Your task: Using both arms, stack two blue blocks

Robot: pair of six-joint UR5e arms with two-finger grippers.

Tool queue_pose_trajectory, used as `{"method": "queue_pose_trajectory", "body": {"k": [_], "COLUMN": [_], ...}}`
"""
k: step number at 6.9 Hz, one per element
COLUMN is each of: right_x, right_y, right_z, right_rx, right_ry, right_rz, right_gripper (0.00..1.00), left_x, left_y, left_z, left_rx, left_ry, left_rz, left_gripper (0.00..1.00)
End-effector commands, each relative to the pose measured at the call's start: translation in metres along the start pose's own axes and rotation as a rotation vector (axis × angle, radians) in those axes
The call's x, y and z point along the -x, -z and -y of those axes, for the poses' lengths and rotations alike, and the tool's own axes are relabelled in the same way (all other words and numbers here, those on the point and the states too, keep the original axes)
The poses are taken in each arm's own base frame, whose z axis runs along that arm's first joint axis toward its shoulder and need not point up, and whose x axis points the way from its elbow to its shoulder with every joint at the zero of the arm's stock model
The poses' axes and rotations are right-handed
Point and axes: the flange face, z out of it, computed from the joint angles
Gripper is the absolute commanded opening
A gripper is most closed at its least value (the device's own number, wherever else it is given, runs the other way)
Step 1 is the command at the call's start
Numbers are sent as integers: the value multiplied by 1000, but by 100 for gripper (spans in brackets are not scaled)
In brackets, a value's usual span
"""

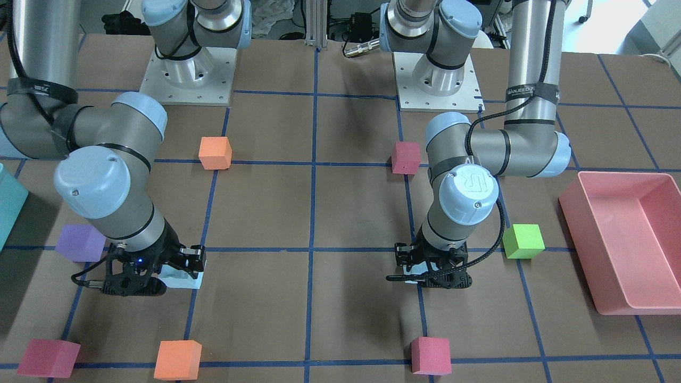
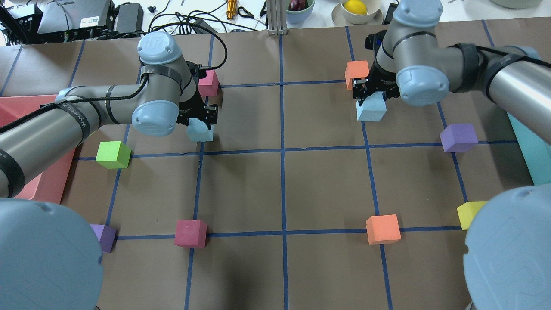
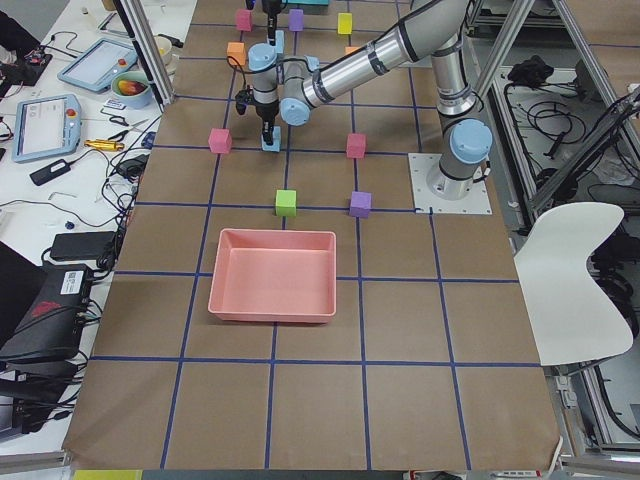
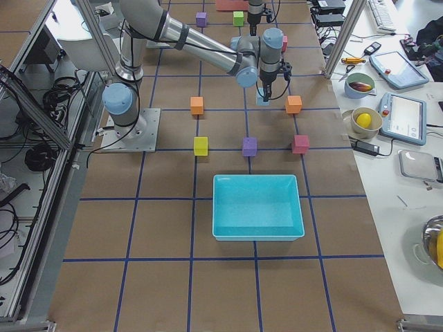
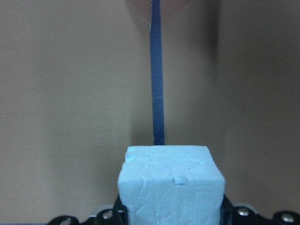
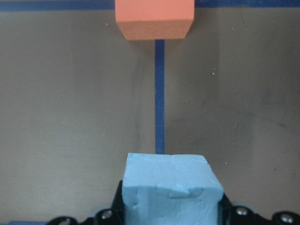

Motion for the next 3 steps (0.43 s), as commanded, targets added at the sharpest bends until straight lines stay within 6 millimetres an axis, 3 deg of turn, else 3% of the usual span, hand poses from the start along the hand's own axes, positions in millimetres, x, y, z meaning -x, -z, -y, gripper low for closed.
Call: {"method": "queue_pose_trajectory", "body": {"k": [1,2,3], "right_x": [63,90,129], "right_y": [5,-4,-26], "right_z": [30,38,37], "right_rx": [8,6,17], "right_ry": [-17,-44,-23], "right_rz": [17,20,22], "right_gripper": [0,0,0], "left_x": [-3,-10,-26], "left_y": [23,39,59], "left_z": [0,-5,-14], "left_rx": [-19,-31,-28], "left_ry": [-6,-16,-35], "left_rz": [2,4,11], "left_gripper": [14,14,14]}}
